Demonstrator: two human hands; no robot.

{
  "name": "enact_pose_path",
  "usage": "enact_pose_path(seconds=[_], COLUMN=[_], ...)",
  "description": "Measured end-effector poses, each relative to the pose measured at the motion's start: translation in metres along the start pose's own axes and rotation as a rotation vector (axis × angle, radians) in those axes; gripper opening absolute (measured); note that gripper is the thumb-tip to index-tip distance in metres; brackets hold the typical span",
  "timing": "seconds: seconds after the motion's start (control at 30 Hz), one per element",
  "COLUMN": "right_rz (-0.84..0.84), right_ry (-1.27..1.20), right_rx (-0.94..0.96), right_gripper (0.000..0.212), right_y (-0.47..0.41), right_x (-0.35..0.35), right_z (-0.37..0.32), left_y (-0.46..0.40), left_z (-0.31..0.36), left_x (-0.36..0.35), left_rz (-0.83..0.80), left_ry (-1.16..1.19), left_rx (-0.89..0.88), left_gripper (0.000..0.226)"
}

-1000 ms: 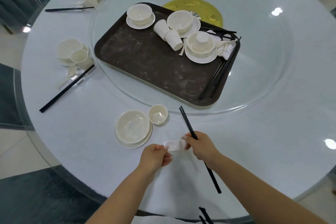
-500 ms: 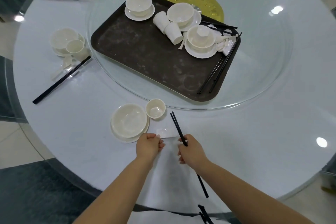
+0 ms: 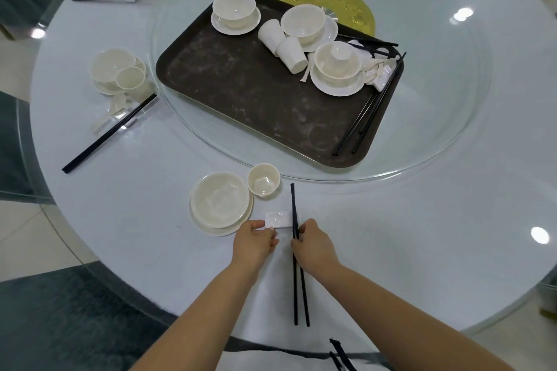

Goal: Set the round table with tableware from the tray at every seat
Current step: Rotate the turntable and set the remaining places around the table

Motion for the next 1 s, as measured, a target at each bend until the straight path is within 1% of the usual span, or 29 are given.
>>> enact_pose_path(seconds=[0.13, 0.27, 0.47, 0.6, 0.83, 1.0], right_rz=[-0.001, 0.001, 0.000, -0.015, -0.018, 0.005], right_ry=[0.031, 0.054, 0.174, 0.217, 0.224, 0.200], right_rx=[0.014, 0.033, 0.103, 0.099, 0.096, 0.102], right_gripper=[0.017, 0.013, 0.015, 0.015, 0.017, 0.015], right_y=[0.0002, -0.0001, 0.0023, 0.0006, -0.0037, -0.0049], right_x=[0.0009, 0.0022, 0.0023, 0.0023, 0.0027, 0.0053], right_z=[-0.0005, 0.0001, -0.0026, -0.0049, -0.0061, -0.0044], left_y=[0.0001, 0.0001, 0.0014, 0.0028, 0.0035, 0.0060], left_z=[-0.0023, -0.0037, -0.0048, -0.0049, -0.0024, 0.0003], left_x=[-0.0003, -0.0007, -0.0023, -0.0020, -0.0007, 0.0009], left_rz=[0.003, 0.014, -0.001, 0.001, -0.008, -0.068], left_ry=[-0.010, -0.037, -0.064, -0.077, -0.103, -0.181], left_rx=[-0.008, -0.027, -0.053, -0.056, -0.053, -0.066], left_gripper=[0.020, 0.026, 0.031, 0.036, 0.041, 0.049])
Point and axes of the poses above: each hand's wrist, its own y-axis away from the middle knuckle, its own x-axis out of the back of the hand, z = x × y, the point moved 2 cm from there along -y, towards the middle knuckle, and after that the axes turned 14 degrees about -y, right-handed, at the moved point
